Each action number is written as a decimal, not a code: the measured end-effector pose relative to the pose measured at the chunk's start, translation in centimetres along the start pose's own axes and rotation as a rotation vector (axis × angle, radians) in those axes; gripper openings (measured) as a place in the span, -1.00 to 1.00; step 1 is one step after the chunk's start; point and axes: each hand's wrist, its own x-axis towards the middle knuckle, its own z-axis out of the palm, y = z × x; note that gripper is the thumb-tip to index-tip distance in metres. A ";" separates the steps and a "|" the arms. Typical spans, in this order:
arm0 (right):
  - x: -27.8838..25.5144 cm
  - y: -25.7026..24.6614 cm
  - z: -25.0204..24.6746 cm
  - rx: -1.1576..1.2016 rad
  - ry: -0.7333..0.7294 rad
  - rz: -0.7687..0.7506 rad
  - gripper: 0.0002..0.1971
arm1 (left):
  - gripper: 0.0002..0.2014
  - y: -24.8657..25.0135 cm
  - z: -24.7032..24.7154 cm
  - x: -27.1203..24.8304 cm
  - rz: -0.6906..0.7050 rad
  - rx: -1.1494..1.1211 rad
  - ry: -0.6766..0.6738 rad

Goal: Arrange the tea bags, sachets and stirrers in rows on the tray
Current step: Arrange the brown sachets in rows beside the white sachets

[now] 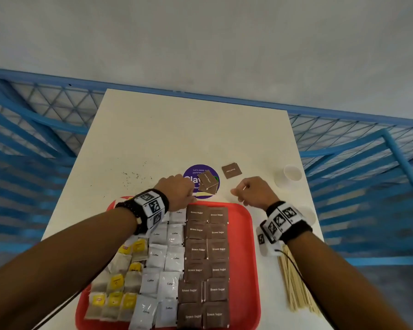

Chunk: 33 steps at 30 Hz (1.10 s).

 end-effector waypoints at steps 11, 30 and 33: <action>9.8 1.1 0.3 -0.409 0.072 -0.056 -0.76 | -0.73 1.9 0.2 7.9 0.039 0.021 -0.036; 9.6 2.7 2.8 -0.106 0.079 0.002 -0.91 | -0.67 1.1 3.0 11.6 0.154 -0.035 -0.084; 9.1 1.7 2.8 -0.014 0.112 0.005 -0.84 | -0.68 -0.2 2.9 11.0 0.110 -0.232 -0.063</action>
